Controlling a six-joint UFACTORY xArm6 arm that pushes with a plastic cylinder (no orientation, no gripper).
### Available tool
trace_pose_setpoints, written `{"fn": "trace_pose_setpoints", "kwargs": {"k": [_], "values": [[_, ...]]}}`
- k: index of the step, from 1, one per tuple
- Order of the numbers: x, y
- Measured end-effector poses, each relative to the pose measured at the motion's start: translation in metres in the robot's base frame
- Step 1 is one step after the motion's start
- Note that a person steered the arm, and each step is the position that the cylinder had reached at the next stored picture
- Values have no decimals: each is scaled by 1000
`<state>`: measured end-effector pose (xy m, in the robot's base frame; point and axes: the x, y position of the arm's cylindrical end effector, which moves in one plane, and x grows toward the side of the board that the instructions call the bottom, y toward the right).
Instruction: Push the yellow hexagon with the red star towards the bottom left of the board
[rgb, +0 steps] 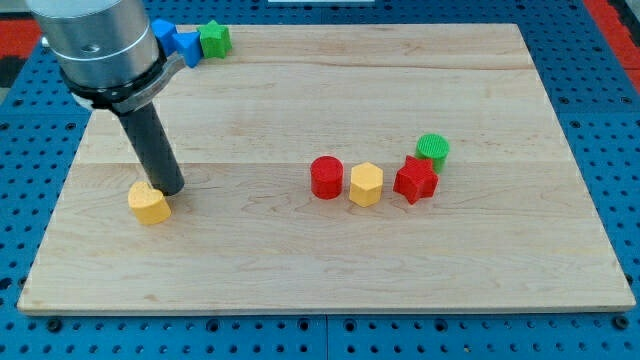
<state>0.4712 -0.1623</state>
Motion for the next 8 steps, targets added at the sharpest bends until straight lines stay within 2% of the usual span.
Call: {"fn": "trace_pose_setpoints", "kwargs": {"k": [1, 2, 4, 5, 6, 7, 8], "values": [[-49, 37], [-97, 131], [-90, 349], [-38, 336], [0, 255], [20, 173], [23, 178]]}}
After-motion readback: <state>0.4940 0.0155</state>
